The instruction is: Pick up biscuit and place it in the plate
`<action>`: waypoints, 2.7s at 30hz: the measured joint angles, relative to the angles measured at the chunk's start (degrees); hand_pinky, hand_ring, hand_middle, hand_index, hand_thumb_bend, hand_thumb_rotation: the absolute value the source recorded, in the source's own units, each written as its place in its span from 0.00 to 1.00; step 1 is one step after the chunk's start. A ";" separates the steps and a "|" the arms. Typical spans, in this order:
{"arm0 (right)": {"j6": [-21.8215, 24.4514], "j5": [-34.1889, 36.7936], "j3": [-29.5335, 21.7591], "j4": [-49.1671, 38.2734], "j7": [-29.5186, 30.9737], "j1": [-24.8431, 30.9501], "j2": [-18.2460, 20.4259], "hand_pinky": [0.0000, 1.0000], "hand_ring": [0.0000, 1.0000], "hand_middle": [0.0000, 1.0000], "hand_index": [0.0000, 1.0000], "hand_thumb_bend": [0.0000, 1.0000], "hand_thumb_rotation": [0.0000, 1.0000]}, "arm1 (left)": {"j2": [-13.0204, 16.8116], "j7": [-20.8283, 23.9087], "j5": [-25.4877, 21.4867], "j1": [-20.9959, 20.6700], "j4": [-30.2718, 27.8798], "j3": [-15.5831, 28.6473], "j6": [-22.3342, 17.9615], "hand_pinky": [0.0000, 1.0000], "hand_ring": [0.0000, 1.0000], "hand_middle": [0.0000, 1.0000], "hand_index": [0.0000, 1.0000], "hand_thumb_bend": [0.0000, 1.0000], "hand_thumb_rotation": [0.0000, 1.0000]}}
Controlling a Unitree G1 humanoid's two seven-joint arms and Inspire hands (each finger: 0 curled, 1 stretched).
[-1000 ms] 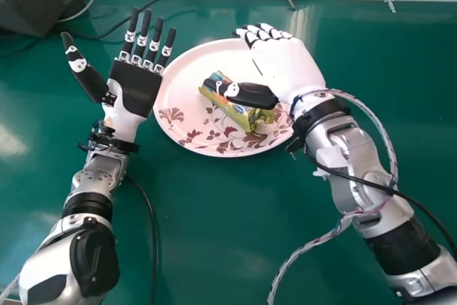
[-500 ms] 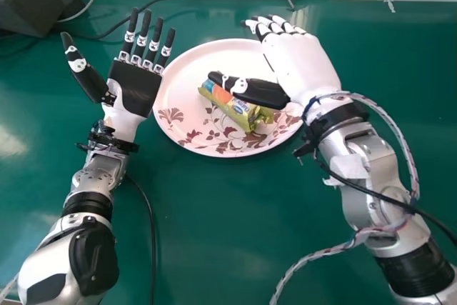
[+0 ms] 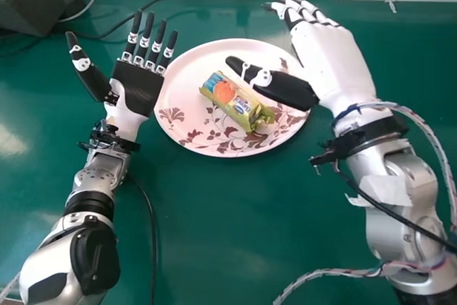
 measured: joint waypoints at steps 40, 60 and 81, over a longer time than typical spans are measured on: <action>-10.90 11.96 -7.65 -7.68 -9.38 12.73 5.48 0.78 0.93 0.98 0.95 0.95 0.74 | 0.72 0.48 -0.04 -0.61 1.92 0.30 -0.97 0.73 0.90 0.98 1.00 0.97 0.87; -33.77 25.53 -10.37 2.92 -19.42 15.51 7.61 0.76 0.88 0.95 0.97 0.92 0.71 | 1.30 -0.98 -0.85 2.59 -2.52 0.48 1.40 0.77 0.87 0.94 0.96 0.94 0.83; -42.95 37.39 -13.74 7.14 -20.46 21.92 10.68 0.74 0.87 0.94 0.96 0.91 0.72 | -1.35 -0.28 -1.43 4.92 -7.97 -0.74 -0.16 0.77 0.81 0.90 0.95 1.00 0.84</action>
